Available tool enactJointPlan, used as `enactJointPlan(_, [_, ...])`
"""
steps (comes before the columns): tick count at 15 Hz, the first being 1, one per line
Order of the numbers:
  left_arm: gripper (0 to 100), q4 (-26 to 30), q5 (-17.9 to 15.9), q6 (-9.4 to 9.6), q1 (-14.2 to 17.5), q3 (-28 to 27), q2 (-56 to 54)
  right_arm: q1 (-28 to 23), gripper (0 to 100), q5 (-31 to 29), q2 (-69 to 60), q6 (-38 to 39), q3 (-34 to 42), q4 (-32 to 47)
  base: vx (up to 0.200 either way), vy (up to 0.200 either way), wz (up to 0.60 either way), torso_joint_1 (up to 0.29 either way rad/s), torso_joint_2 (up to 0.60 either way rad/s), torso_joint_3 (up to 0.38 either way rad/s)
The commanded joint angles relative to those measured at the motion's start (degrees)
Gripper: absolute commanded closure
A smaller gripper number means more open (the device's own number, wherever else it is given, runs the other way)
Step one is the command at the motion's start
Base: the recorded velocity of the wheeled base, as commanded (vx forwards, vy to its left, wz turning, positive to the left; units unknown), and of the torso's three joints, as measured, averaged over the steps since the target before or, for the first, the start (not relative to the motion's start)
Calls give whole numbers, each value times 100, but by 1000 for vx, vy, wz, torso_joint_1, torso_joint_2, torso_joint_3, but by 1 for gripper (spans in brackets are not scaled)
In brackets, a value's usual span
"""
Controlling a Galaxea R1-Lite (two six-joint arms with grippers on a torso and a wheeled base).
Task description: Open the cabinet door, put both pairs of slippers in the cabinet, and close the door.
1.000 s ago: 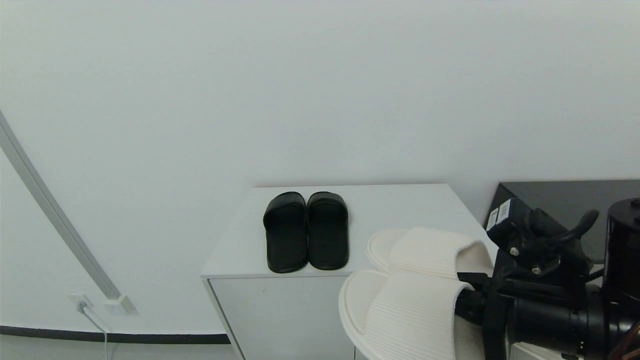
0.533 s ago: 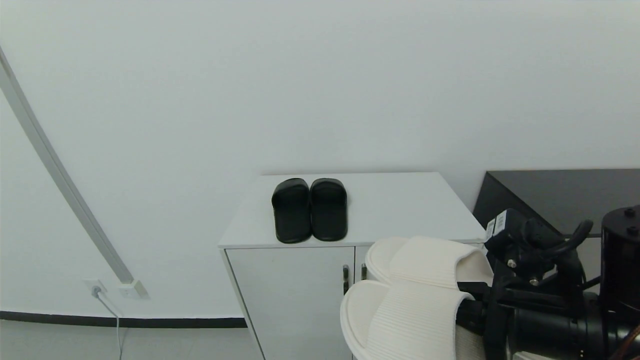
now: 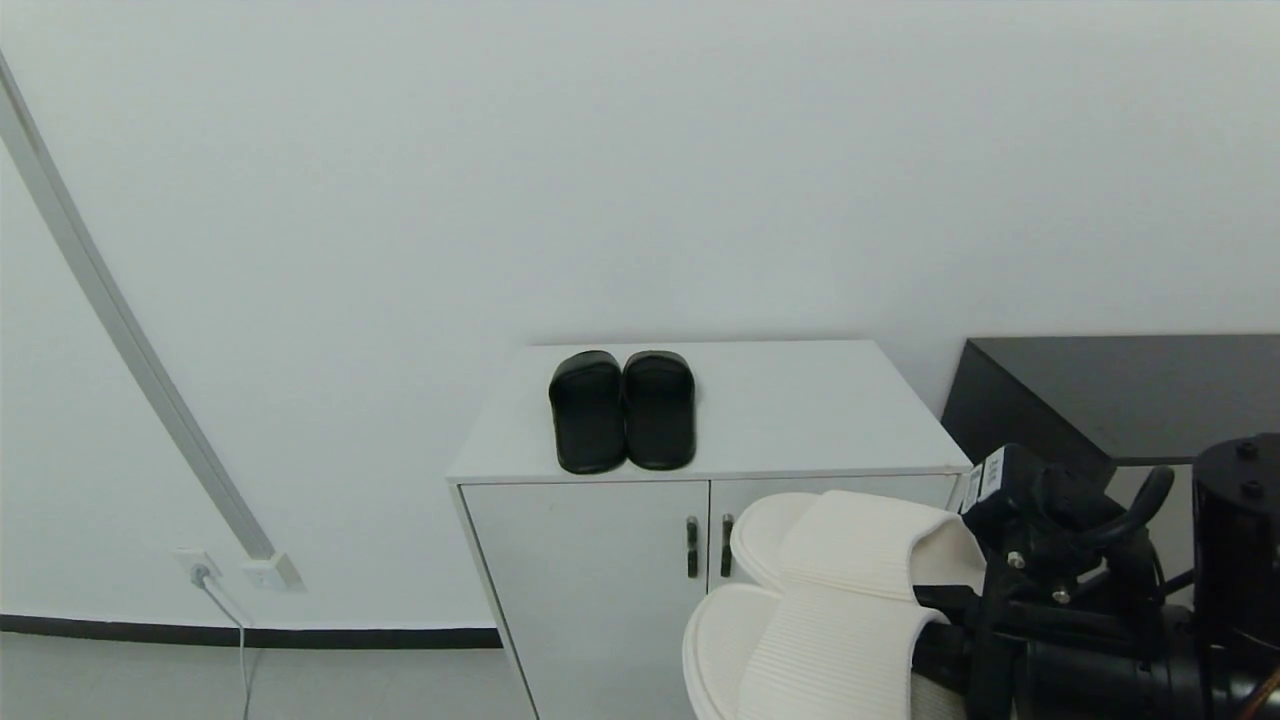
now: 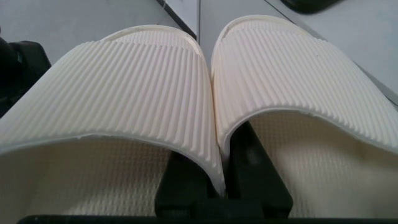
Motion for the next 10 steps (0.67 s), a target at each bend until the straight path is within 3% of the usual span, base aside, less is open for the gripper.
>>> enactJointPlan(1, [100,2,12,-9,0,1,7,3,100,-1,-7,-3,12,-1,0,0,0,0,0,0])
enactJointPlan(7, [100,2,12,0,0,1,7,3,100,25,45,-100,30,-1,0,0,0,-11,18,15])
enactJointPlan(10, [100,2,12,0,0,1,7,3,100,25,45,-118,56,-1,0,0,0,-172,404,235])
